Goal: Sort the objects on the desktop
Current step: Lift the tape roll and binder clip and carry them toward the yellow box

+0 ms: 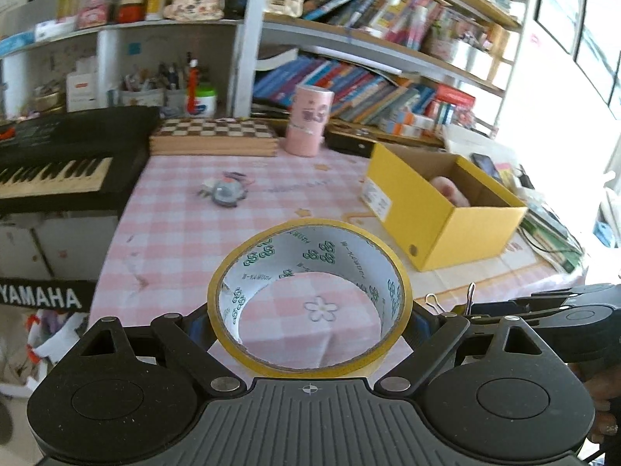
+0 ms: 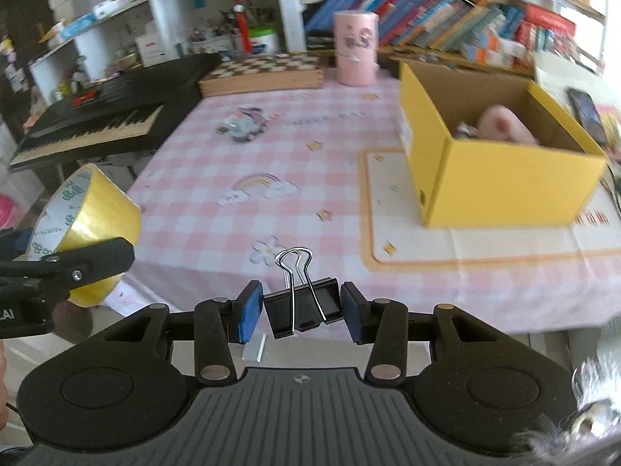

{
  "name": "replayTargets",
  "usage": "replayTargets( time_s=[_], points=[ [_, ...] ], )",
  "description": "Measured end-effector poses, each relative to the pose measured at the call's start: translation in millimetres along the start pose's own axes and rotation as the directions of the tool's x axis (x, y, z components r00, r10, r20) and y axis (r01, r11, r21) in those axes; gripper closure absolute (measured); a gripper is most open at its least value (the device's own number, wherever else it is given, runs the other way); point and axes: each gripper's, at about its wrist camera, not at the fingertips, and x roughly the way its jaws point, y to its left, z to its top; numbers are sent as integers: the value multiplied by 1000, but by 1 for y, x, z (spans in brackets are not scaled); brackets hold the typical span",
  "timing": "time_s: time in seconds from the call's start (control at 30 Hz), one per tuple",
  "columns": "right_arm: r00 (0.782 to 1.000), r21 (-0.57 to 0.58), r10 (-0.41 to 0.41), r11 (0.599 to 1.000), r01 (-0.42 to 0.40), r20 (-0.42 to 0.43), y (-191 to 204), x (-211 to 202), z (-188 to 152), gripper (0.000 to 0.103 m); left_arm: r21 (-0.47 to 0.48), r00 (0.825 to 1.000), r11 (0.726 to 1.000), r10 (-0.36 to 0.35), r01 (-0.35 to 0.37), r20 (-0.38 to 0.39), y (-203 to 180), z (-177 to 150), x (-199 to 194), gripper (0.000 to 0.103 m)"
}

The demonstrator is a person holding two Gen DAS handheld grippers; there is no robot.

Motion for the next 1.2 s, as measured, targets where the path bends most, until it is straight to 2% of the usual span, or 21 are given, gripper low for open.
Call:
replayTargets(
  time_s=[0.37, 0.7, 0.87, 1.2],
  points=[
    [994, 95, -113, 989, 113, -5, -36, -16, -16, 62, 76, 993, 991, -105, 109, -48, -32, 4, 27, 11],
    [986, 174, -168, 970, 168, -11, -81, -25, -20, 62, 134, 979, 972, -178, 190, -96, -72, 13, 58, 11],
    [985, 190, -172, 967, 172, -17, -108, -24, -18, 62, 149, 977, 969, -184, 198, -106, -96, 18, 74, 11],
    [989, 186, -141, 972, 146, -38, -175, -14, 1, 62, 137, 981, 978, -139, 157, -131, -145, 30, 108, 11]
  ],
)
